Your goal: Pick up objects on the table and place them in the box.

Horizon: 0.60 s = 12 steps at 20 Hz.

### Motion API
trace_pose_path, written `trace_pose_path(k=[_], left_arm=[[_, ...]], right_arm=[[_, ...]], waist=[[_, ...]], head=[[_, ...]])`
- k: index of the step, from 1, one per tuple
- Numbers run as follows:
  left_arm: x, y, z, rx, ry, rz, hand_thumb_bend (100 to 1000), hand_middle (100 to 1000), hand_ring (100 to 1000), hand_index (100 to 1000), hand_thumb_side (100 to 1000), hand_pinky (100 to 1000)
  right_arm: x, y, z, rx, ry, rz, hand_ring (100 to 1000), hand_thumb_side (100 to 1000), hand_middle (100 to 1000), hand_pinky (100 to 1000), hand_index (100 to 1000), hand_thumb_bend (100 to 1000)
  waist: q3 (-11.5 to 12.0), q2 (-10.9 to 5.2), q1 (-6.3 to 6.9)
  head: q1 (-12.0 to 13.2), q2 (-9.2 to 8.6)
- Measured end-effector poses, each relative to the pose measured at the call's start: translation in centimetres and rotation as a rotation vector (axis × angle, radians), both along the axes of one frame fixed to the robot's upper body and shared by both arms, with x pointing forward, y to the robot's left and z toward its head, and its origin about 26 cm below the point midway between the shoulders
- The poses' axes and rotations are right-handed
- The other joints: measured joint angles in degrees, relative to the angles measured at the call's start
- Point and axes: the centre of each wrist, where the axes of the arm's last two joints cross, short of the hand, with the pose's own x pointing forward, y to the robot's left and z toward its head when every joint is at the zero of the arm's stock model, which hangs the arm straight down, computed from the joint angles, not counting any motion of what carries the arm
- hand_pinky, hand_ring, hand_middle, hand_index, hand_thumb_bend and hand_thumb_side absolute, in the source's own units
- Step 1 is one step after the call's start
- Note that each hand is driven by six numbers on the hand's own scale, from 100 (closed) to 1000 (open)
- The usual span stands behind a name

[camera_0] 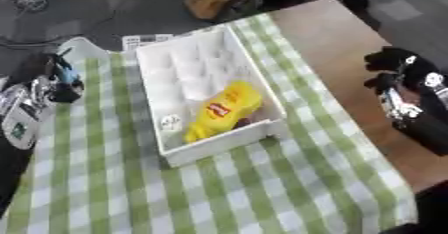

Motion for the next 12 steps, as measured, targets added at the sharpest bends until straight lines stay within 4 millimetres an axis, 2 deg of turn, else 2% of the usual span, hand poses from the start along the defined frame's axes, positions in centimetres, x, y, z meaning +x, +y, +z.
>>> trace_pose_path(k=[5,12], left_arm=[[-0.6,-2.9,2.9,0.014,-0.072,-0.142,121,436,679,537,100,711],[-1.0,-8.3,3.1,0.031,-0.065,-0.332,155,448,688,546,109,713]], right_arm=[[0.0,0.0,-0.1,0.003,0.004,0.002,828,575,788,711,935,100],[0.0,0.1,-0.1,0.003,0.008,0.008,828,570,788,711,934,100]], waist=[[0.02,-0.78,-0.02],[-0.48,-1.50,-0.19]], head=[[-0.16,0.38],[-0.14,0.39]])
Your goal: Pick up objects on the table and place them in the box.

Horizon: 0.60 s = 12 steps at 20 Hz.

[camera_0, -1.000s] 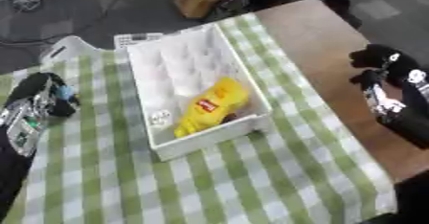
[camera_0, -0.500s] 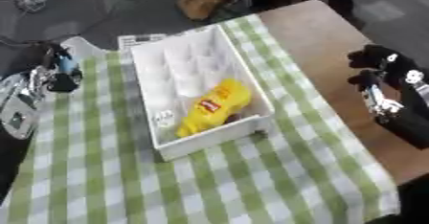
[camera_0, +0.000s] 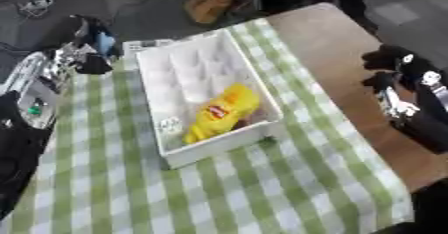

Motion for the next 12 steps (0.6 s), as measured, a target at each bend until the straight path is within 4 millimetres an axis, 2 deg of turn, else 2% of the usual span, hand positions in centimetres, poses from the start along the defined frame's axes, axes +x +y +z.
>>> trace_pose_path(k=[6,8,10,11,12], left_arm=[[-0.4,-4.6,-2.0,0.091,0.068,-0.169,209,474,717,573,158,723],[-0.5,-5.4,-2.8,0.122,0.096,-0.211,212,477,720,575,167,724],[-0.5,-5.8,-3.5,0.148,0.123,-0.247,254,492,733,588,232,730],[-0.6,-5.9,-3.9,0.160,0.140,-0.265,254,492,733,588,232,730],[-0.6,-6.1,-4.5,0.174,0.159,-0.283,594,661,802,733,576,774]], right_arm=[[0.1,0.2,0.2,0.000,-0.001,0.012,828,571,788,711,934,100],[0.1,0.2,0.1,-0.001,0.001,0.013,828,571,788,711,934,100],[0.1,0.2,0.1,-0.001,0.001,0.014,829,571,788,711,934,100],[0.1,0.3,0.1,-0.001,0.001,0.015,829,571,788,711,934,100],[0.1,0.3,0.1,-0.002,0.002,0.016,829,572,788,711,934,100]], waist=[[-0.24,0.00,-0.04],[-0.39,0.00,-0.04],[-0.50,0.00,-0.04],[-0.50,0.00,-0.05],[-0.50,0.00,-0.05]], head=[[0.25,-0.05],[0.25,-0.05],[0.20,-0.05],[0.18,-0.05],[0.16,-0.04]])
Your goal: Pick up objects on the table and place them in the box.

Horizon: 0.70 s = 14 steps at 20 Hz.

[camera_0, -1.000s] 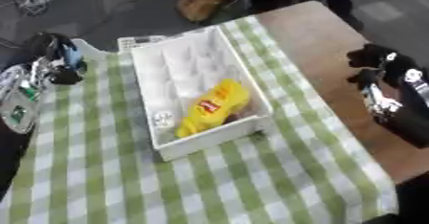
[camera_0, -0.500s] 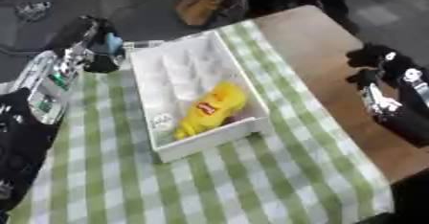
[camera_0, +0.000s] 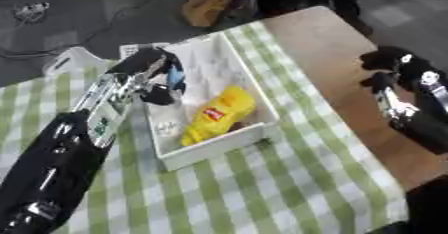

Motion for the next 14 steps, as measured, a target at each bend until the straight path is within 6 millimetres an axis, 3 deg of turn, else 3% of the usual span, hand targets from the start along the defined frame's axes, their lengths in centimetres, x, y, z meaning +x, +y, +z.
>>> trace_pose_path(k=[1,2,4,9,12,13,14], left_arm=[[0.0,-0.1,-0.4,0.021,0.016,-0.017,594,661,802,733,576,774],[-0.1,-0.2,-0.8,0.050,0.029,-0.037,832,828,859,861,766,813],[-0.1,-0.3,-0.9,0.102,0.039,-0.069,864,858,872,885,807,826],[-0.2,0.2,-0.7,0.190,0.040,-0.103,863,879,887,895,845,839],[-0.3,0.5,-0.1,0.189,0.015,-0.099,739,846,873,881,858,837],[-0.4,0.6,0.4,0.172,-0.007,-0.094,739,846,873,881,858,837],[-0.6,0.8,1.1,0.149,-0.035,-0.082,627,799,842,850,803,826]], right_arm=[[0.0,0.0,0.0,0.000,0.000,0.000,829,572,788,711,934,100],[0.0,0.0,0.0,0.000,0.000,0.000,829,572,788,711,934,100],[0.0,0.0,0.0,0.000,0.000,0.001,829,572,788,711,934,100],[0.0,0.0,0.0,0.000,0.001,0.000,830,573,788,711,934,100],[-0.1,0.0,-0.1,0.000,0.003,-0.001,830,572,788,711,934,100],[-0.1,-0.1,-0.2,0.000,0.006,-0.002,830,572,788,711,934,100],[-0.1,-0.1,-0.3,0.001,0.008,-0.003,830,572,788,711,934,100]], waist=[[0.01,0.00,0.00],[0.04,0.00,0.00],[0.29,0.00,0.00],[0.57,-0.07,-0.27],[0.86,-0.39,-0.43],[1.02,-0.68,-0.48],[1.13,-0.91,-0.61]], head=[[-0.01,0.01],[-0.06,0.02],[-0.16,0.02],[-0.24,0.04],[-0.26,0.04],[-0.32,0.05],[-0.40,0.06]])
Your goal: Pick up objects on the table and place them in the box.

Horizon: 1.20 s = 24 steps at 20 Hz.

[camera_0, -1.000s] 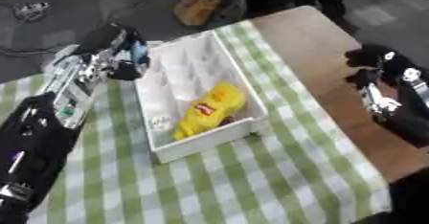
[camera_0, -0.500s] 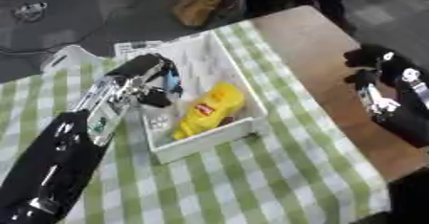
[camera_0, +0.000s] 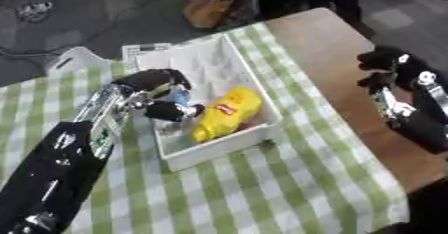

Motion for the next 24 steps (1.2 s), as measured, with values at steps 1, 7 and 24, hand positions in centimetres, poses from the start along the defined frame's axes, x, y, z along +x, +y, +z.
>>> trace_pose_path(k=[1,7,24], left_arm=[[-0.2,0.4,0.8,-0.036,-0.031,0.013,627,799,842,850,803,826],[-1.7,3.4,5.1,-0.288,-0.202,0.098,480,754,813,822,703,822],[-9.9,16.3,2.0,-0.769,-0.482,0.363,196,747,821,821,1000,855]], right_arm=[[0.0,0.0,0.0,0.001,0.000,-0.001,830,572,788,711,934,100],[-0.1,-0.2,-0.3,0.007,0.009,-0.012,830,570,788,711,934,100],[-0.4,-1.1,-0.7,0.032,0.011,-0.054,832,583,789,713,935,100]], waist=[[0.20,-0.04,-0.25],[1.87,-0.87,-0.97],[11.61,-1.65,-2.59]], head=[[-0.10,0.01],[-0.33,0.54],[0.09,1.49]])
